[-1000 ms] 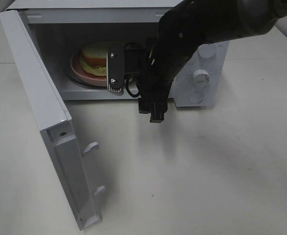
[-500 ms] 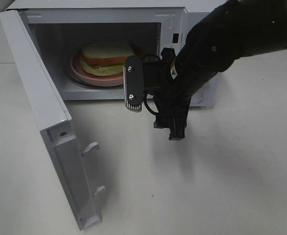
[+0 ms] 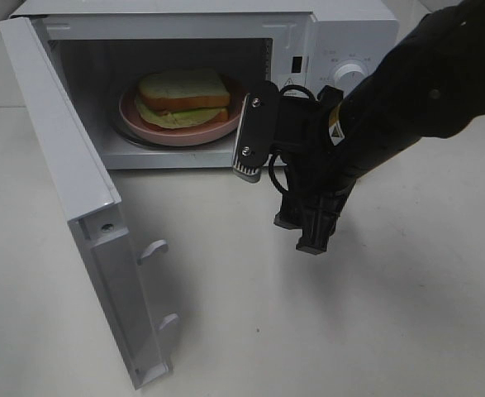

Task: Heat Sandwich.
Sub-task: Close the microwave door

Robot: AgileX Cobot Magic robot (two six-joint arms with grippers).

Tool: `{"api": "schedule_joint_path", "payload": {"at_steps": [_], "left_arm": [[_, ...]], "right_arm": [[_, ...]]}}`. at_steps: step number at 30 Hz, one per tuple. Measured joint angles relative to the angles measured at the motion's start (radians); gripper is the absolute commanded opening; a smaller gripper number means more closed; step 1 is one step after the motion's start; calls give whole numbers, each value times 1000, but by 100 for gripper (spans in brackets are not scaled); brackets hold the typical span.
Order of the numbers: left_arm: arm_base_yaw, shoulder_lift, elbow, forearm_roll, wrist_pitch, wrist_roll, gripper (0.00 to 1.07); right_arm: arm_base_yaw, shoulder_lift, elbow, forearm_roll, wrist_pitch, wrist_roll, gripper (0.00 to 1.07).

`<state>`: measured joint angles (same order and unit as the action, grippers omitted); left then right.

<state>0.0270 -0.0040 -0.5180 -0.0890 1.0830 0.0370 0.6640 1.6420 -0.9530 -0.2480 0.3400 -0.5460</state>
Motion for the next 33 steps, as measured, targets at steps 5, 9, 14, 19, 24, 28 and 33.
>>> {"api": "schedule_joint_path", "payload": {"at_steps": [5,9,14,19,24,28,33], "left_arm": [[0,0,0,1,0,0,98],[0,0,0,1,0,0,98],[0,0,0,1,0,0,98],[0,0,0,1,0,0,98],[0,0,0,1,0,0,98],[0,0,0,1,0,0,98],[0,0,0,1,0,0,98]], "right_arm": [[0,-57,48,0,2,69,73],[0,-105,82,0,11,134,73],[0,-174,133,0,29,250,73],[0,-247,184,1,52,373,74],[0,-325,231,1,93,478,74],[1,-391,248,1,149,582,74],[1,-496,267,1,236,692,74]]}}
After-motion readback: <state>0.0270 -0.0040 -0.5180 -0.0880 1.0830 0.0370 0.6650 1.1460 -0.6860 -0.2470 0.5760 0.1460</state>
